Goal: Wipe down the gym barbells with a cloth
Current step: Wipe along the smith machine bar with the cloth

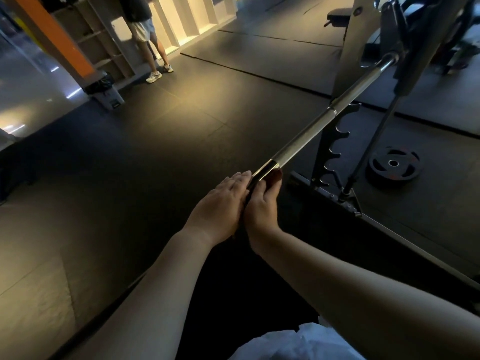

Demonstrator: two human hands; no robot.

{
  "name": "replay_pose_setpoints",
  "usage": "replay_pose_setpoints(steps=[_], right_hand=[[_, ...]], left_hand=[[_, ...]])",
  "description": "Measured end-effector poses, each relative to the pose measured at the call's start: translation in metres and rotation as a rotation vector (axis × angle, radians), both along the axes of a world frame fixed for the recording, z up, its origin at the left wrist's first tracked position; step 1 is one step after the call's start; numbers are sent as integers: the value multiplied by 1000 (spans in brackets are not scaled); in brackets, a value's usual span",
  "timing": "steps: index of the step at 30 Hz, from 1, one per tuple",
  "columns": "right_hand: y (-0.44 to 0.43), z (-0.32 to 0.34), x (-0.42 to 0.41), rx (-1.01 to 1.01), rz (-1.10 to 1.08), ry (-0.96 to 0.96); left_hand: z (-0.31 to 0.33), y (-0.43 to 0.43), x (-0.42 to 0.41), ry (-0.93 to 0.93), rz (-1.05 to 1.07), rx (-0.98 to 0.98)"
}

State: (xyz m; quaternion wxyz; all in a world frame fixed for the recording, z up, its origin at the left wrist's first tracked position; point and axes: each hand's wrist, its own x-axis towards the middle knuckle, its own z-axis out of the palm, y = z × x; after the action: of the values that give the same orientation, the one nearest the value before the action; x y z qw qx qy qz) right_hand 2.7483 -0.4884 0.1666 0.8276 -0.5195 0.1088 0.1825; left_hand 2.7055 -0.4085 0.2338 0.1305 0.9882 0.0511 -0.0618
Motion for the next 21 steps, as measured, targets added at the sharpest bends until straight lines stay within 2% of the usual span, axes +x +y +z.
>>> replay_pose_setpoints(steps=[3, 7, 10, 14, 16, 21], right_hand=[[-16, 6, 36, -111, -52, -33], [-30, 16, 88, -187, -161, 15], [-12, 16, 48, -189, -94, 6], [5, 10, -34, -49, 180, 104], [-1, 11, -34, -28, 228, 130], [-21, 15, 41, -216, -18, 76]], left_hand=[[2, 0, -6, -35, -4, 13], [6, 2, -21, -42, 17, 32], [8, 6, -30, -5, 89, 9], [5, 7, -42, 78, 172, -15], [4, 8, -48, 82, 206, -29], [5, 7, -62, 50, 265, -5]])
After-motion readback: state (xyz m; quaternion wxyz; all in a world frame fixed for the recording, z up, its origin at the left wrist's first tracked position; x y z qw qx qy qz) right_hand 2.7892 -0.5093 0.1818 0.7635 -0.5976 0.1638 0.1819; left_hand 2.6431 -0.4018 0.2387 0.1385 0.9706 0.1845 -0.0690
